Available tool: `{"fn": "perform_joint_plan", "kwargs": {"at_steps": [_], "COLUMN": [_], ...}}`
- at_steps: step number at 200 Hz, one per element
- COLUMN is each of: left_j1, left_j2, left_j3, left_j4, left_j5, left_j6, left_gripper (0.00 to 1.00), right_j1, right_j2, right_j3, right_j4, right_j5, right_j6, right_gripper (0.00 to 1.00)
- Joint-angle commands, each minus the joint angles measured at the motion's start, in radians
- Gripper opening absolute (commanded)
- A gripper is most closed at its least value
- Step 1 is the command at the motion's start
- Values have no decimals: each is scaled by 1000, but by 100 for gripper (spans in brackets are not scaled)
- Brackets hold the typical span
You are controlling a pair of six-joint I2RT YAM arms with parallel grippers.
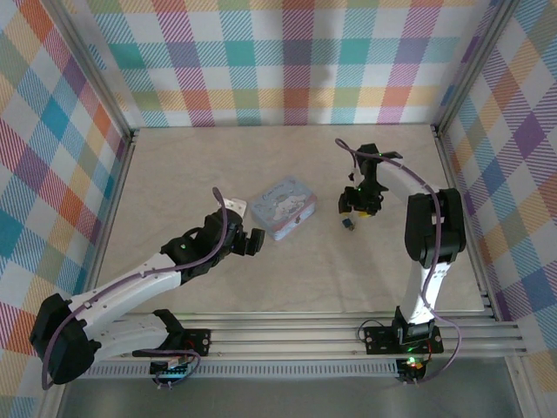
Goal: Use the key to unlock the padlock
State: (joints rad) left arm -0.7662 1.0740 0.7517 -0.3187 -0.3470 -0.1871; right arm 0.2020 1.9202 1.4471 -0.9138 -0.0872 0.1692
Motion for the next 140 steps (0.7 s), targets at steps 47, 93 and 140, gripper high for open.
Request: {"fn": "perform_joint_plan", "kwargs": {"at_steps": [47, 93, 140], "left_j1": [240, 439, 622], "left_j2": [42, 99, 124], "left_j3": [113, 69, -97], "left_j4": [79, 216, 426], "left_j5": [62, 111, 170], "left_j6": [114, 296, 242], "left_gripper": [100, 100, 100], "right_j1": [-7, -19, -35], "right_j2": [-379, -591, -707], "right_j3": [-228, -549, -890], "right_j4": [263, 636, 1136], "right_j5": [85, 224, 297], "right_j6": [-55, -92, -110], "right_gripper": [100, 100, 100]}}
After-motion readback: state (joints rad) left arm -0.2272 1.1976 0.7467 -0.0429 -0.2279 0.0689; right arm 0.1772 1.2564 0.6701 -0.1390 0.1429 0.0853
